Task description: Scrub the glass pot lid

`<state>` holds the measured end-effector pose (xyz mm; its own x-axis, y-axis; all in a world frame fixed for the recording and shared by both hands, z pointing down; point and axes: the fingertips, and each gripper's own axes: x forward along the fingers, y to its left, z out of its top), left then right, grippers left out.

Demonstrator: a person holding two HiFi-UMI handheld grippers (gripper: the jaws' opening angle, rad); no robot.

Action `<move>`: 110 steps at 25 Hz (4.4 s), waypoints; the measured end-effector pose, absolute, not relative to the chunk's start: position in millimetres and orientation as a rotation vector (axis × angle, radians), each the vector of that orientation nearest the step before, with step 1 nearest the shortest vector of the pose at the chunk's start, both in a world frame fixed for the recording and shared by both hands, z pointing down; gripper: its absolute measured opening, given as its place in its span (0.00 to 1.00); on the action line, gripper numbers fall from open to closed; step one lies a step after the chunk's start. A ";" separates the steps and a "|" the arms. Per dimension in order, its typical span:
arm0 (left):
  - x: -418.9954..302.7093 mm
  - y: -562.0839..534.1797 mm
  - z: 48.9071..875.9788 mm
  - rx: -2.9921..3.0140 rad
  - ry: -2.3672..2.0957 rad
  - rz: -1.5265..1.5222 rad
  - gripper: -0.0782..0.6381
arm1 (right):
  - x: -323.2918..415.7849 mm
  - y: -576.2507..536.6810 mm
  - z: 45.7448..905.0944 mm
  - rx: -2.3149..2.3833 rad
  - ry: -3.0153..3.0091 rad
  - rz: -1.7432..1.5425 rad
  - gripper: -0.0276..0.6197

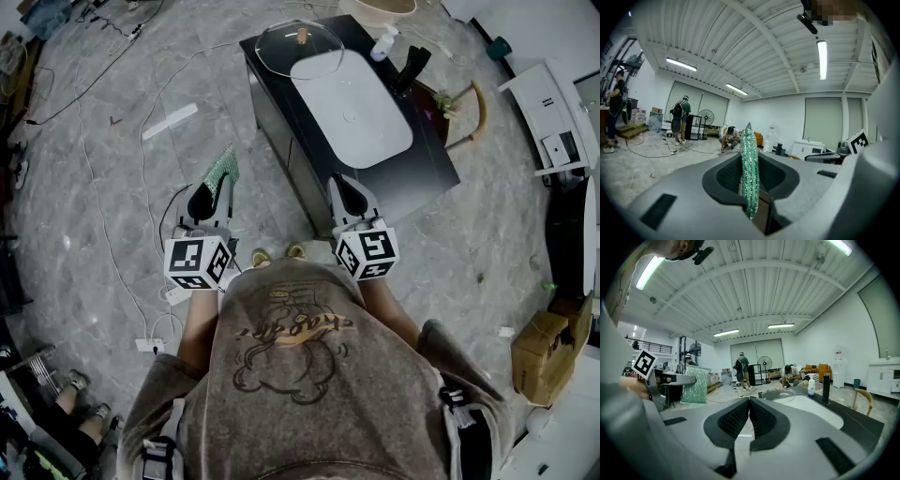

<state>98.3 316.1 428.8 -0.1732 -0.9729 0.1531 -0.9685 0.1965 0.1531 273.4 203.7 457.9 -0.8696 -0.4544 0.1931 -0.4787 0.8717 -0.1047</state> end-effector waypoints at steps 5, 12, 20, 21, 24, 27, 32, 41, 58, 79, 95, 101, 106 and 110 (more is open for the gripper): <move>99.2 317.8 424.6 1.880 -2.239 -0.041 0.23 | 276.2 207.2 446.9 0.761 -2.941 0.237 0.09; 97.9 331.7 423.7 1.911 -2.222 -0.012 0.23 | 272.8 223.4 452.8 0.771 -2.932 0.271 0.09; 87.7 343.2 441.2 1.960 -2.165 0.011 0.23 | 267.4 250.1 473.0 0.812 -2.895 0.271 0.09; 86.8 342.8 442.6 1.965 -2.158 0.011 0.23 | 266.9 251.3 474.9 0.818 -2.887 0.266 0.09; 84.4 340.5 445.2 1.978 -2.140 0.003 0.23 | 264.4 249.5 478.7 0.841 -2.870 0.262 0.09; 78.7 335.7 447.4 1.992 -2.127 0.001 0.23 | 257.3 244.3 479.7 0.858 -2.865 0.257 0.09; 58.9 325.8 450.6 2.002 -2.124 0.001 0.23 | 234.4 234.2 482.7 0.849 -2.866 0.239 0.09; 13.7 273.7 458.5 2.012 -2.099 0.005 0.23 | 185.1 181.1 493.9 0.853 -2.849 0.252 0.09; -66.2 113.0 432.6 2.049 -2.042 0.031 0.23 | 104.7 26.6 493.3 0.880 -2.783 0.325 0.09; -177.2 36.7 422.4 1.937 -2.154 0.022 0.23 | -26.2 -49.5 497.0 0.671 -2.802 0.289 0.09; -188.0 -30.8 428.8 2.133 -1.926 0.032 0.23 | -25.8 -81.8 491.1 0.938 -2.725 0.297 0.09; -153.8 -80.4 430.5 2.291 -1.734 0.037 0.23 | 5.0 -98.7 489.7 1.131 -2.657 0.314 0.09; -125.8 -113.2 436.1 2.402 -1.569 0.066 0.23 | 36.9 -106.2 493.2 1.315 -2.570 0.343 0.09; -111.3 -129.9 438.6 2.464 -1.465 0.093 0.23 | 56.1 -109.4 494.4 1.424 -2.515 0.367 0.09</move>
<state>-111.3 -129.9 438.6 0.4861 -0.8524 0.1929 -0.8700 -0.4509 0.1995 56.1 -109.4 494.4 -0.5026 -0.8044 0.3168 -0.8614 0.4971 -0.1044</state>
